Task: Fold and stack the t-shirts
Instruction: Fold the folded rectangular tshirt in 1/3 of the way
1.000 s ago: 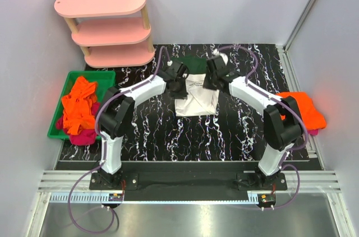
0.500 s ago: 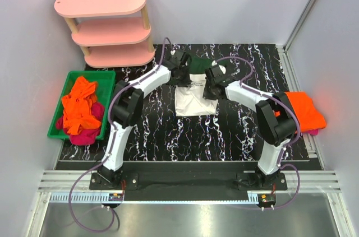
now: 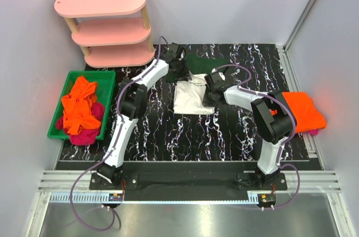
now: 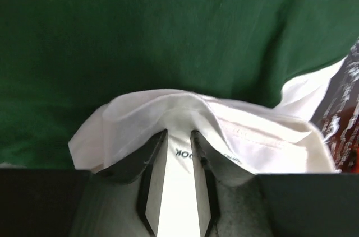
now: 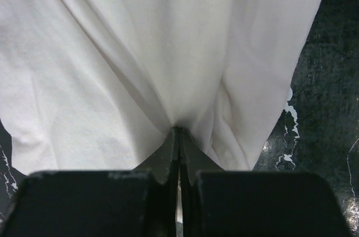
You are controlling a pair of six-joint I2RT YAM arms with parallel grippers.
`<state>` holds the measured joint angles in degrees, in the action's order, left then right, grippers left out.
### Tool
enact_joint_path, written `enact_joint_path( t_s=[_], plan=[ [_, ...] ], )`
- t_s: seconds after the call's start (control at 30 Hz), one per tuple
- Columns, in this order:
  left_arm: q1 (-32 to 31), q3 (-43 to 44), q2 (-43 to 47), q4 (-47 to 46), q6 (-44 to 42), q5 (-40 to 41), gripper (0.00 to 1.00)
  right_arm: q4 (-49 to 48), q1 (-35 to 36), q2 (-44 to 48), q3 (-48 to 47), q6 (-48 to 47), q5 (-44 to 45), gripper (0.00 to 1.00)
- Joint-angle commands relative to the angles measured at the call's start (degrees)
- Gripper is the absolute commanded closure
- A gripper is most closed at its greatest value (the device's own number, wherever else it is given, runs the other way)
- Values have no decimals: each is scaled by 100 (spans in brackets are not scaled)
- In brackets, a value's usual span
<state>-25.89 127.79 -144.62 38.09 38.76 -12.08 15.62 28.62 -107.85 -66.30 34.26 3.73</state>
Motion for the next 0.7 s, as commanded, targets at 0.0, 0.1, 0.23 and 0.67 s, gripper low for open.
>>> enact_joint_path(
  t_s=[0.0, 0.1, 0.23, 0.67],
  plan=[
    [225, 483, -260, -240, 149, -84, 67, 363, 56, 89, 364, -33, -65, 100],
    [260, 519, -252, -293, 158, -146, 65, 372, 56, 80, 408, -69, -30, 100],
    [234, 125, 231, -477, 79, -155, 66, 381, 56, 203, 285, -25, 93, 100],
    [5, -3443, 2876, -1531, 61, 127, 67, 662, 56, -401, -1885, -157, -12, 95]
  ],
)
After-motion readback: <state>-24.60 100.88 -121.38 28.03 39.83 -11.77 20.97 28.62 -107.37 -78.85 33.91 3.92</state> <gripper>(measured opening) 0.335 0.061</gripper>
